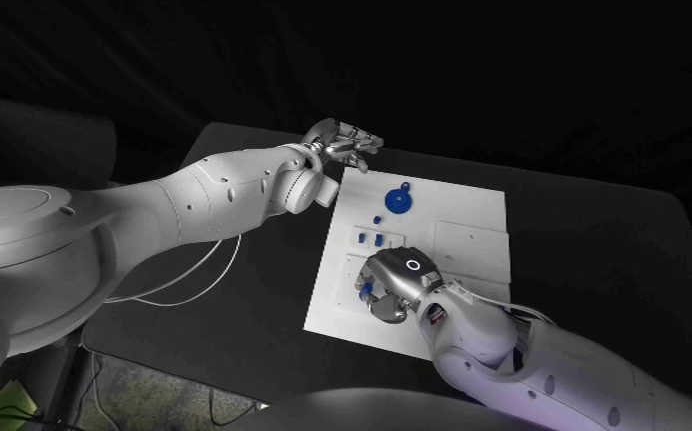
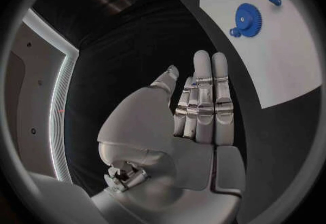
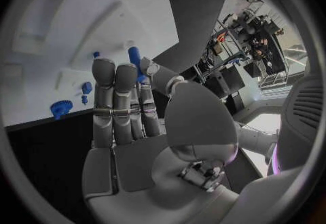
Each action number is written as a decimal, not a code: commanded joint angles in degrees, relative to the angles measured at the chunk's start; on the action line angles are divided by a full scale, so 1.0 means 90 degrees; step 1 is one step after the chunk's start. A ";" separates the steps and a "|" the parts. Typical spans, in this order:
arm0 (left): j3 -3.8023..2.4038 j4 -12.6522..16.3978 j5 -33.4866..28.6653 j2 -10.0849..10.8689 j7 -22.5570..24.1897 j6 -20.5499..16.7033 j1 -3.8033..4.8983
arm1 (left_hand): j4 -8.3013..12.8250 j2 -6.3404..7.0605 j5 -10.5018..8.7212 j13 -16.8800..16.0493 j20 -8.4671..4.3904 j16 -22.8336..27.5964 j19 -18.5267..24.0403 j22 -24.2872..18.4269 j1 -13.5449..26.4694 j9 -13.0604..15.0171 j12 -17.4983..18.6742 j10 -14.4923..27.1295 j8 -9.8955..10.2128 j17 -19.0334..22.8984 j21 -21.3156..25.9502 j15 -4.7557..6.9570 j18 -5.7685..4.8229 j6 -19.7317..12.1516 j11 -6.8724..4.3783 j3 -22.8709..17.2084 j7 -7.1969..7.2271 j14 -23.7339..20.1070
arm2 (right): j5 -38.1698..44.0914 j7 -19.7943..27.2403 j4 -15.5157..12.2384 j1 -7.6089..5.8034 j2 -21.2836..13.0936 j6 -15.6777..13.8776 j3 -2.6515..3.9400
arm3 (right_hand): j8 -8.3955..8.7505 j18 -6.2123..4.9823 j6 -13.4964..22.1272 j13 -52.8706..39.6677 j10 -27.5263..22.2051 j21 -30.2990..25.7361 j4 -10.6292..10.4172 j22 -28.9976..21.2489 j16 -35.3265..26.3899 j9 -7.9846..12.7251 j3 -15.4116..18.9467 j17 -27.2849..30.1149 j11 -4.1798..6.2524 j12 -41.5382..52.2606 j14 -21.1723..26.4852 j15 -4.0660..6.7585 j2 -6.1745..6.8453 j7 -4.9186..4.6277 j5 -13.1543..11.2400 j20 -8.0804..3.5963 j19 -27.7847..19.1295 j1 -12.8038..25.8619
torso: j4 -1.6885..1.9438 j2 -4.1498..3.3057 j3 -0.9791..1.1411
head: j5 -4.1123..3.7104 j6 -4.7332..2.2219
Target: Assemble the parts on the task board
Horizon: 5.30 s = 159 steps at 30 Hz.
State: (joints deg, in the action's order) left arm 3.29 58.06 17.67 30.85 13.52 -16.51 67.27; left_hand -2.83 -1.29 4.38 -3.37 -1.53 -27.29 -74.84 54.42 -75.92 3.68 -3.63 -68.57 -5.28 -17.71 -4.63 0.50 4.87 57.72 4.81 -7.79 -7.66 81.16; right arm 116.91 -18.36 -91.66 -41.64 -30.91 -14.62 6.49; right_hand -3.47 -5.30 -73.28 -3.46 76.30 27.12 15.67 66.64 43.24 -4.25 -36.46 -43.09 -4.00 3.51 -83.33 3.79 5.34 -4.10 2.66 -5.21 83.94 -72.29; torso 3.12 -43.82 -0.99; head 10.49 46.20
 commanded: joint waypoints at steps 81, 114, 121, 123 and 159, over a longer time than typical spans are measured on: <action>-0.0004 -0.0007 -0.0030 -0.0032 -0.0032 0.0195 0.0005 | -0.0014 -0.0056 -0.0027 -0.0010 0.0023 0.0007 0.0017 -0.0041 -0.0001 -0.0005 0.0012 0.0054 -0.0008 0.0016 -0.0001 -0.0027 -0.0043 -0.0064 -0.0005 0.0030 0.0006 -0.0036 | -0.0061 -0.0285 0.0533 0.0097 0.0338 -0.0317 -0.0348 | -0.0015 -0.0267 0.1034 0.0001 -0.0645 -0.0801 -0.0332 -0.0134 -0.0069 0.0059 -0.0174 0.0130 0.0041 -0.0001 0.0026 -0.0199 0.0747 -0.0259 0.0023 0.0186 0.0253 0.0350 | 0.0000 -0.0002 0.0006 | 0.0003 0.0066; -0.0004 -0.0052 -0.0030 0.0032 -0.0046 0.0187 0.0005 | -0.0012 -0.0053 -0.0027 -0.0010 0.0025 0.0009 0.0018 -0.0047 -0.0006 -0.0005 0.0012 0.0062 -0.0006 0.0017 -0.0001 -0.0029 -0.0041 -0.0077 -0.0003 0.0035 0.0002 -0.0038 | -0.0959 0.0036 -0.0284 0.0034 -0.0262 -0.1448 -0.0119 | -0.0017 -0.0444 0.1735 -0.0002 -0.1556 -0.0984 -0.0572 -0.0571 -0.0009 0.0058 0.1395 0.0338 -0.0126 0.0203 0.0094 -0.0292 0.0895 -0.0171 0.0026 0.0304 0.0265 0.0022 | -0.0021 0.0012 0.0009 | -0.0092 -0.0036; -0.0003 -0.0068 -0.0030 0.0081 -0.0009 0.0153 0.0005 | -0.0005 -0.0039 -0.0031 -0.0011 0.0024 0.0007 0.0016 -0.0052 -0.0012 -0.0005 0.0011 0.0056 -0.0016 0.0017 -0.0005 -0.0027 -0.0041 -0.0068 -0.0005 0.0046 0.0006 -0.0033 | -0.2693 0.0282 -0.0691 -0.0059 -0.0947 -0.1138 0.0547 | -0.0020 -0.0324 0.1497 -0.0002 -0.0765 -0.0510 -0.1039 -0.0454 0.0094 0.0045 0.1584 0.0314 0.0026 0.0265 -0.0022 -0.0238 0.0585 -0.0338 0.0120 0.0263 0.0285 0.0329 | -0.0031 0.0022 0.0010 | -0.0263 -0.0159; -0.0002 -0.0074 -0.0031 0.0105 0.0024 0.0144 0.0005 | -0.0005 -0.0038 -0.0031 -0.0011 0.0024 0.0006 0.0016 -0.0052 -0.0012 -0.0005 0.0011 0.0055 -0.0017 0.0017 -0.0006 -0.0027 -0.0041 -0.0067 -0.0006 0.0047 0.0006 -0.0032 | -0.3343 0.0361 -0.0730 -0.0111 -0.1187 -0.0945 0.0746 | -0.0044 -0.0300 0.1307 -0.0014 -0.0502 -0.0330 -0.1161 -0.0389 0.0124 0.0006 0.1563 0.0299 0.0118 0.0277 -0.0021 -0.0161 0.0428 -0.0262 0.0300 0.0205 0.0287 0.0450 | -0.0047 0.0042 0.0013 | -0.0340 -0.0189; 0.0126 0.0626 -0.0231 0.0773 0.0453 -0.0080 -0.0298 | -0.0272 0.0031 -0.0176 -0.0019 0.0017 0.0067 -0.0019 -0.0252 0.0566 -0.0001 0.0004 -0.0001 0.0000 0.0033 0.0025 -0.0034 -0.0093 -0.0045 -0.0009 0.1322 0.0002 0.0007 | -0.4540 -0.2290 0.0238 0.0074 -0.2094 0.2045 0.1194 | -0.0021 0.0187 0.0617 -0.7064 -0.0174 0.1168 -0.2065 0.0567 0.1358 -0.3559 0.1222 -0.2140 0.0764 0.5322 0.0002 0.0248 0.0536 0.0319 0.0023 -0.0239 0.0303 0.1746 | -0.0255 0.0913 0.0030 | -0.1197 0.0206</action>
State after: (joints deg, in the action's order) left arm 4.46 63.37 16.14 37.81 16.40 -16.57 64.67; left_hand -5.36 -1.11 2.93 -3.49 -1.54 -26.96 -74.84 52.20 -71.42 3.68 -3.63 -68.57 -5.28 -17.43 -4.63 0.30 4.87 57.31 4.81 3.76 -7.67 80.96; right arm 73.50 -36.19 -89.81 -41.10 -50.04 1.26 17.29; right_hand -3.78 -3.93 -67.90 -67.03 74.46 37.47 -2.83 71.72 55.35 -36.32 -25.25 -62.32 2.97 51.20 -83.13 6.05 10.26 -1.26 3.11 -7.07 84.14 -57.14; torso 0.84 -36.91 -0.52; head -0.21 47.47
